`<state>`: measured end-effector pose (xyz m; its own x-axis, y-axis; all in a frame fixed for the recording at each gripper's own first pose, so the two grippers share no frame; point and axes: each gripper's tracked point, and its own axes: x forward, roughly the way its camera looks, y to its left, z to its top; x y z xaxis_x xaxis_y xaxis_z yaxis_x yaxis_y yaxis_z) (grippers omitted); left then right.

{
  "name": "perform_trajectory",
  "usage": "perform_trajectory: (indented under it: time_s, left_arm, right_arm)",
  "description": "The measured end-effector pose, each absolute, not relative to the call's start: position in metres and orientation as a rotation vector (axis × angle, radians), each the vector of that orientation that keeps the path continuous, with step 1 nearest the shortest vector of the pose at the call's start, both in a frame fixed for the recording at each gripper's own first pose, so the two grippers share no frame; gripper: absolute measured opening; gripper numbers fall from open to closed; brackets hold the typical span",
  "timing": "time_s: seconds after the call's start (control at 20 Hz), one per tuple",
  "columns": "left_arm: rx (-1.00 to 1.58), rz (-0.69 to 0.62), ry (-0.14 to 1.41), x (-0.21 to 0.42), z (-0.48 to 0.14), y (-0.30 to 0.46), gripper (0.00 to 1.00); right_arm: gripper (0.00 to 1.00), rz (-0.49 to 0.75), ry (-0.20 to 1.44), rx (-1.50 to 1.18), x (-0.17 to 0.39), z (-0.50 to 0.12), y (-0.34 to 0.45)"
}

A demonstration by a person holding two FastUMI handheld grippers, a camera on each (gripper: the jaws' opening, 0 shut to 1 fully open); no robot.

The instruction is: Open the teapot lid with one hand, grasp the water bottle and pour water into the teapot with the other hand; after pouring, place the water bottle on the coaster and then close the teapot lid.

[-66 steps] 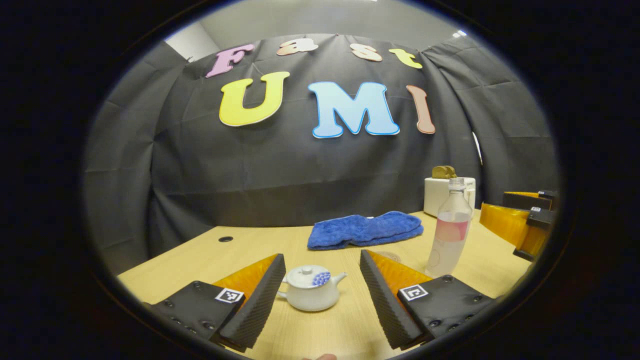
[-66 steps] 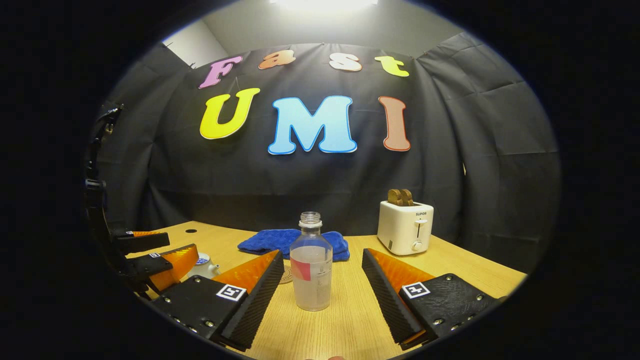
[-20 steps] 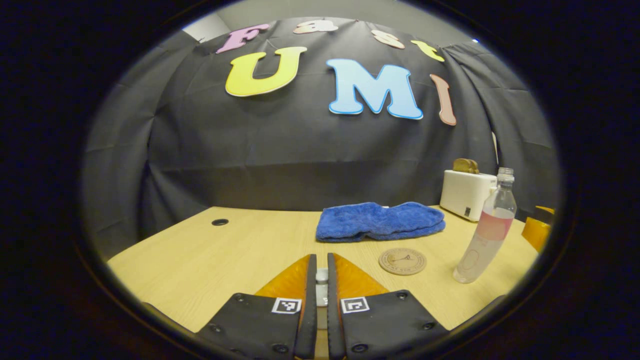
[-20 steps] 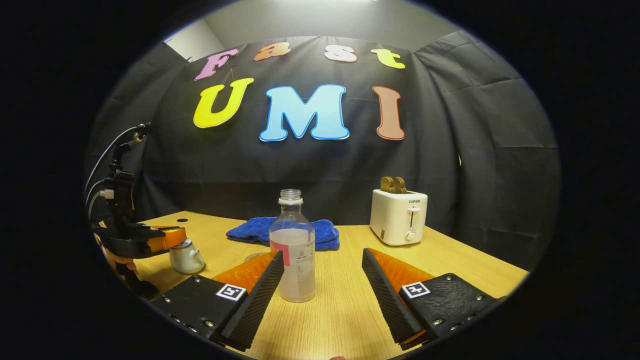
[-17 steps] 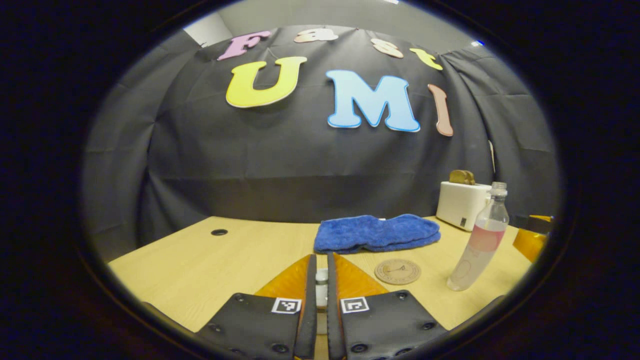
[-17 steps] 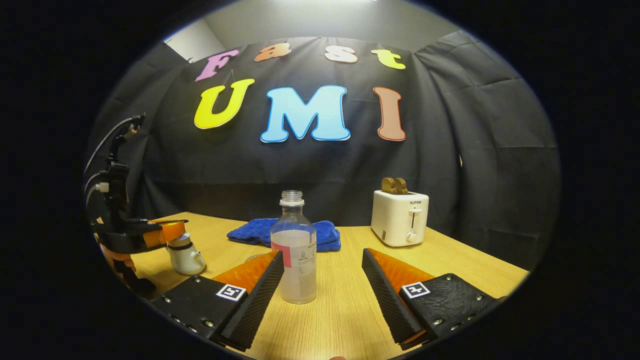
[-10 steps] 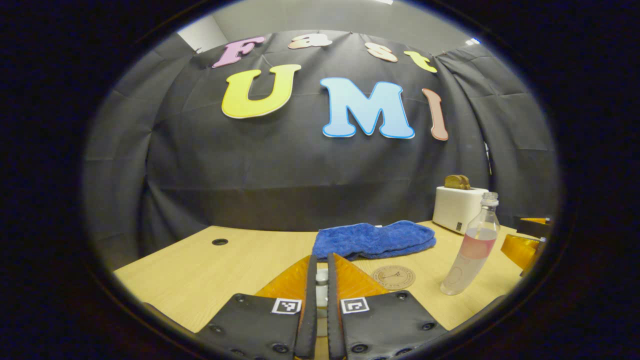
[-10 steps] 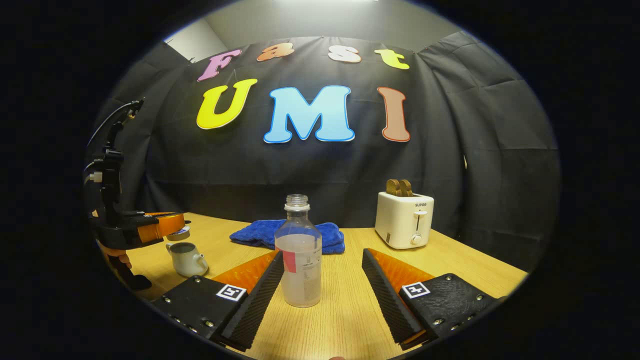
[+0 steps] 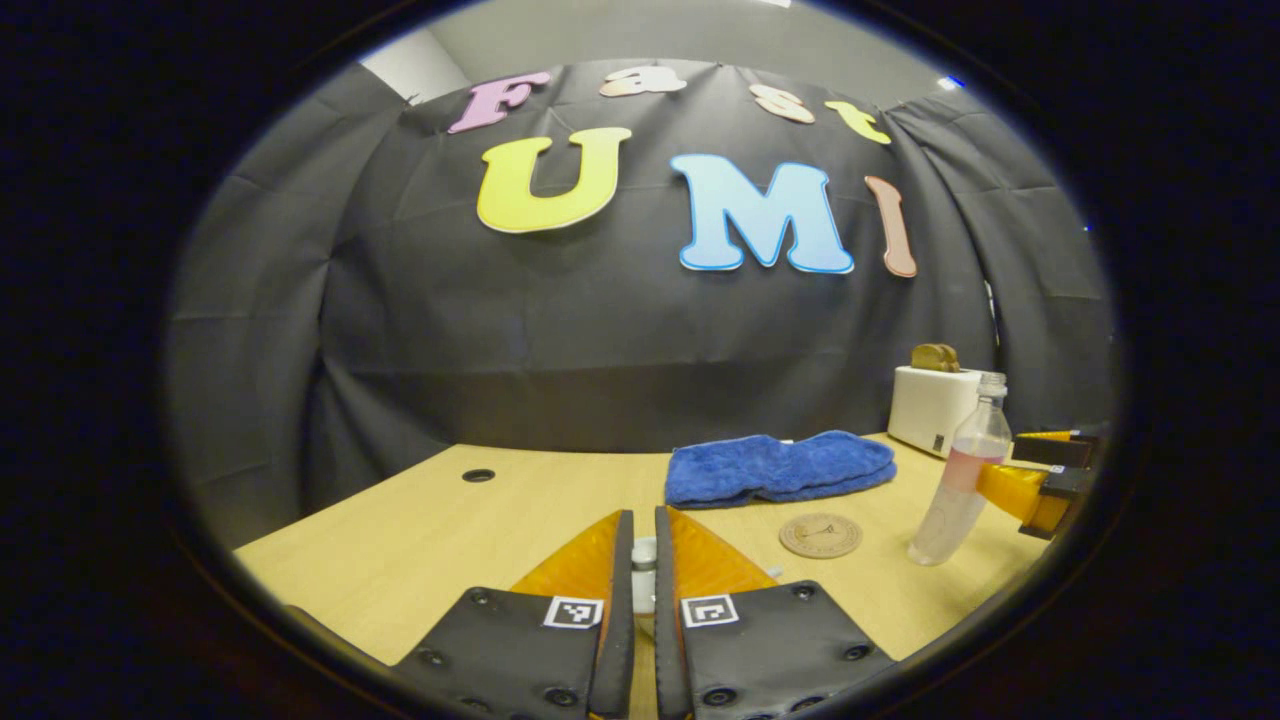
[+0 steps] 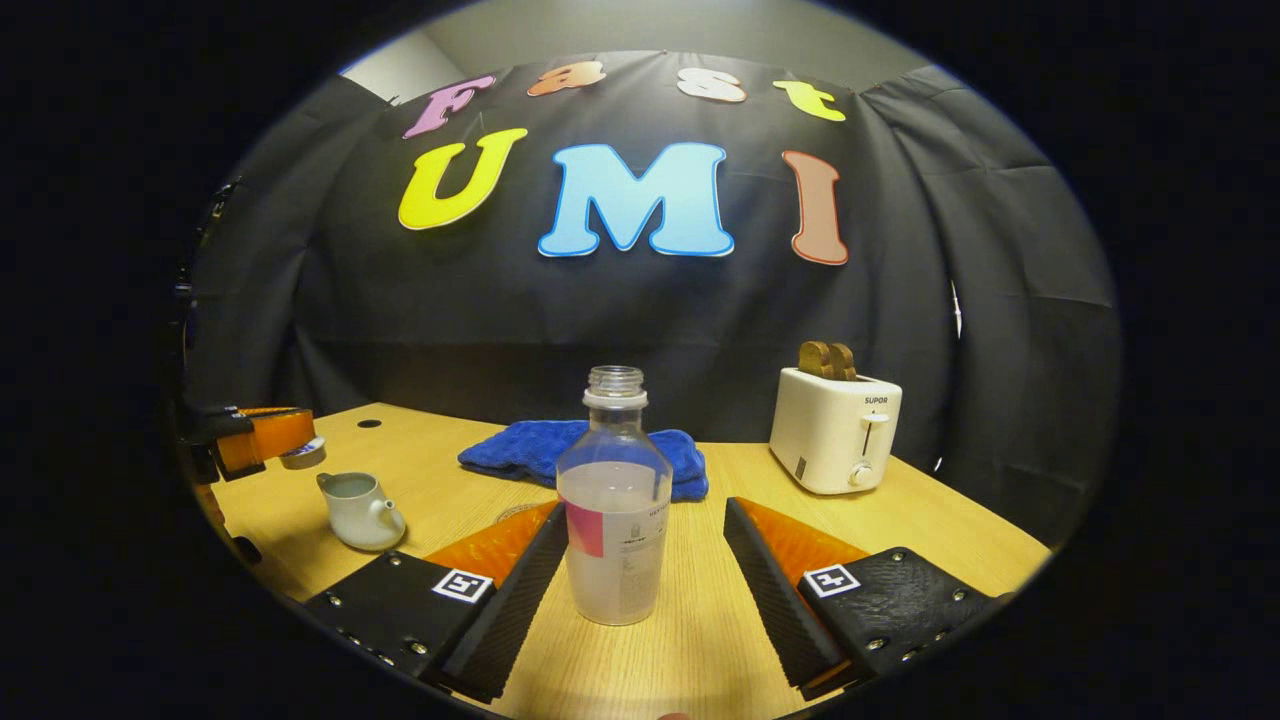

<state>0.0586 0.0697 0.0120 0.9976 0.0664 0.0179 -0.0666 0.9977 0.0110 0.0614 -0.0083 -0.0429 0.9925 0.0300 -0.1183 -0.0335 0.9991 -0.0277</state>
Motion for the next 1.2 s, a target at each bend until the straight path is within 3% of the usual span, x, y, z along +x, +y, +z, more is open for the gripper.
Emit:
perform_trajectory:
  time_s: [0.45,0.65,1.2]
  left_arm:
    - [-0.02,0.101,0.003,0.048,-0.001,0.098,0.15]
    - [-0.02,0.105,0.01,0.047,-0.005,0.1,0.16]
    - [-0.032,0.09,0.015,0.047,-0.009,0.1,0.15]
  right_arm:
    - [0.97,0.062,0.198,0.012,0.09,-0.066,0.005]
    - [0.77,0.076,0.205,-0.042,0.092,-0.068,0.008]
    - [0.74,0.03,0.013,-0.585,0.089,-0.026,0.029]
